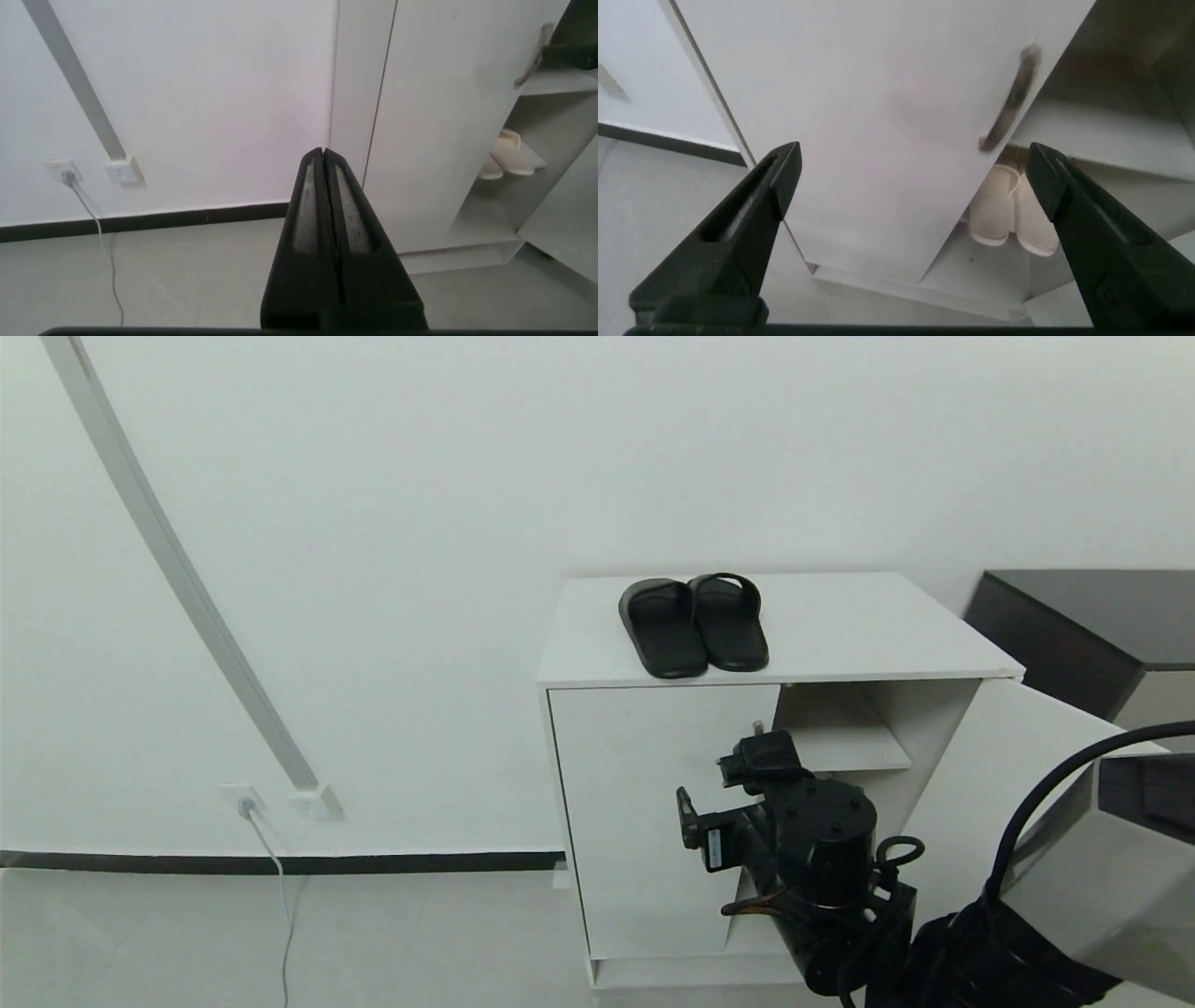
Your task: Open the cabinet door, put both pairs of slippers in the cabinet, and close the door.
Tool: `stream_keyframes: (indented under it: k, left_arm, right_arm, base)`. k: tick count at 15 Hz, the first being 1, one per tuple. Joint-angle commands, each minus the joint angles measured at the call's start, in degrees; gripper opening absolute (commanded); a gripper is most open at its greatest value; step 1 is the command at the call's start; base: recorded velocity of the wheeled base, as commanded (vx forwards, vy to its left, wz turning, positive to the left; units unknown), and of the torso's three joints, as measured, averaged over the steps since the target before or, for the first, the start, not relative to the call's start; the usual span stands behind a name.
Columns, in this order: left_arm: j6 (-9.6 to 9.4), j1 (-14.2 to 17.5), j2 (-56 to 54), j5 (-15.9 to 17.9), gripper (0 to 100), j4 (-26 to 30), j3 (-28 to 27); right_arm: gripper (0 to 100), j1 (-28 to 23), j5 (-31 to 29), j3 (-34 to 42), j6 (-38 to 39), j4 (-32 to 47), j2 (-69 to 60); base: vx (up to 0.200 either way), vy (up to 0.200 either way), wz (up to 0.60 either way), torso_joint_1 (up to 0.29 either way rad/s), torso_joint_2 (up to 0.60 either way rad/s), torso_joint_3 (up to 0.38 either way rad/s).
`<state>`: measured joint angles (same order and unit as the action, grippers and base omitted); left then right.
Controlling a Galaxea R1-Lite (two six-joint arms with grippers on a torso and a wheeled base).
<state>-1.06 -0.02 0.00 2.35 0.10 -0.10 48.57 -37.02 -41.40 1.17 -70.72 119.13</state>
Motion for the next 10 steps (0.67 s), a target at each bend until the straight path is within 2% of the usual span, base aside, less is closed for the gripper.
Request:
stream_keyframes:
  k: [1,7,10]
  left_arm:
    - [0.01,-0.1,0.0,0.0,0,0.0,0.0]
    - [0.01,0.0,0.0,0.0,0,0.0,0.0]
    - [-0.08,-0.1,0.0,0.0,0,0.0,0.0]
  right_arm:
    - [100,0.0,0.0,0.0,0.0,0.0,0.2]
    - [100,-0.1,0.6,0.0,0.1,-0.3,0.3]
    - [100,-0.4,1.3,0.0,0.1,0.0,0.8]
  base:
    - [0.0,0.0,0.0,0.232,-0.56,-0.32]
    - [0.0,0.0,0.0,0.251,-0.58,-0.33]
    - [0.0,0.0,0.0,0.189,-0.44,-0.246]
